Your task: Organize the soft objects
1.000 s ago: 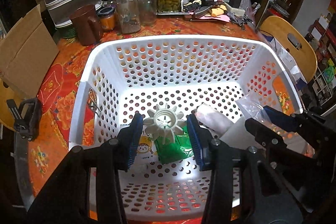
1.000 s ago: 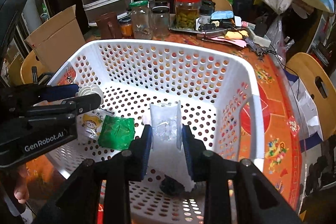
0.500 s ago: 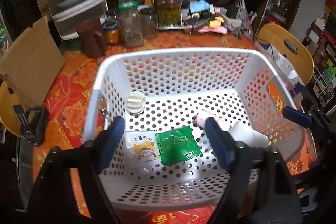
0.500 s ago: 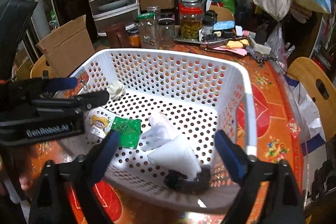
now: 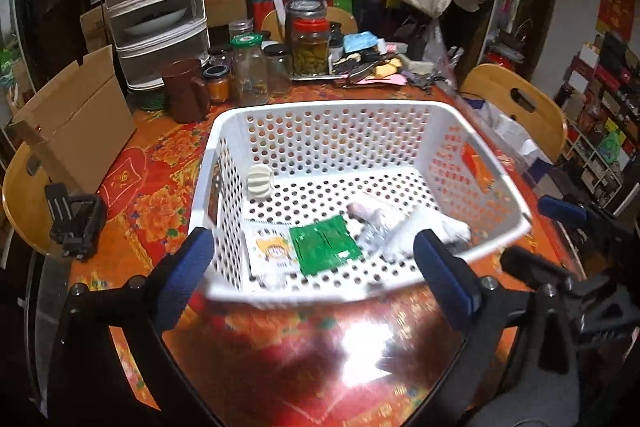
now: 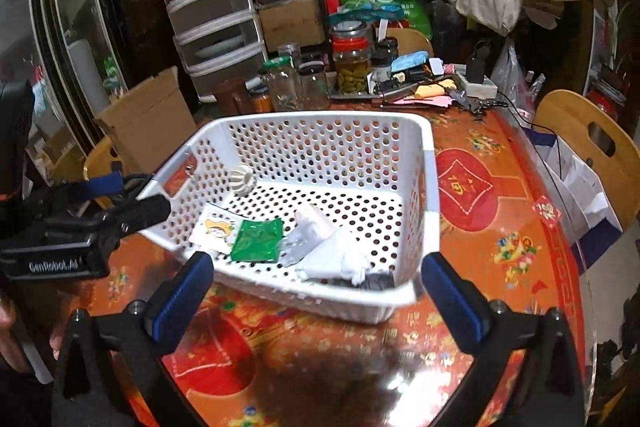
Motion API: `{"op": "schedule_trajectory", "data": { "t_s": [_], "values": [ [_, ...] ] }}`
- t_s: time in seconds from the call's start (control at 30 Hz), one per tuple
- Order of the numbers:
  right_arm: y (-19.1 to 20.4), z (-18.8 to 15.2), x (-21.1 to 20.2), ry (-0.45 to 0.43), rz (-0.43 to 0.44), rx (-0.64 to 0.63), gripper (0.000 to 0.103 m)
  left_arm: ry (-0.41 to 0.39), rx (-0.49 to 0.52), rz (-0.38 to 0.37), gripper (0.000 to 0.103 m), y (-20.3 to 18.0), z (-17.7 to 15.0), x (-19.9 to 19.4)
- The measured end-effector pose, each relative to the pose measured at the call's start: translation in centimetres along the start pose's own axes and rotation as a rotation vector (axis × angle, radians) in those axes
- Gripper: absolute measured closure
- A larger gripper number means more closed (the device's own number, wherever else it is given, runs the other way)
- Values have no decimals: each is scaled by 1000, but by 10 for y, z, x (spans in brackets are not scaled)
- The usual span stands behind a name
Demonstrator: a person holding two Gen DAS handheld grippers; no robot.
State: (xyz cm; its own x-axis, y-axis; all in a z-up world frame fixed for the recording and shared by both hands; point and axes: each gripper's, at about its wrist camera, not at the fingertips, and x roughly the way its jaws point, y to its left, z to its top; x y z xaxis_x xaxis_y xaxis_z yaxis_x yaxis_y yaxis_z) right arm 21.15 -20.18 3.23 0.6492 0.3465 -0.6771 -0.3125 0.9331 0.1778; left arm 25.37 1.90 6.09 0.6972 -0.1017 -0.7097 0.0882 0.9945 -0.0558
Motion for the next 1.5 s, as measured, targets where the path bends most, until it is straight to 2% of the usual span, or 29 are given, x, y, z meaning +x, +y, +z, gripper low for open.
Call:
{"op": "schedule_trajectory", "data": {
  "t_s": [0.2, 0.27, 0.4, 0.5, 0.6, 0.77, 0.9, 1.27, 1.5],
  "values": [
    [-5, -30, -42, -47, -8, 38, 0, -110, -2, 14, 0, 3, -36, -66],
    [-3, -46, -59, -57, -43, 44, 0, -152, -13, 37, 0, 6, -49, -88],
    [7, -72, -86, -96, -37, 35, 0, -213, -14, 94, 0, 7, -80, -128],
    [17, -89, -105, -120, -34, 21, 0, -219, -12, 119, 0, 5, -99, -146],
    [25, -99, -118, -135, -21, 12, 0, -222, 4, 105, 0, -1, -115, -159],
    [35, -105, -136, -178, -32, 9, 0, -193, 8, 66, 0, -11, -128, -166],
    [43, -107, -143, -183, -42, -11, 0, -182, -2, 64, 0, -12, -131, -164],
    [35, -98, -112, -123, -41, 10, 0, -157, -10, 93, 0, -7, -119, -140],
    [31, -98, -105, -116, -35, 28, 0, -145, -1, 96, 0, -8, -117, -126]
  ]
}}
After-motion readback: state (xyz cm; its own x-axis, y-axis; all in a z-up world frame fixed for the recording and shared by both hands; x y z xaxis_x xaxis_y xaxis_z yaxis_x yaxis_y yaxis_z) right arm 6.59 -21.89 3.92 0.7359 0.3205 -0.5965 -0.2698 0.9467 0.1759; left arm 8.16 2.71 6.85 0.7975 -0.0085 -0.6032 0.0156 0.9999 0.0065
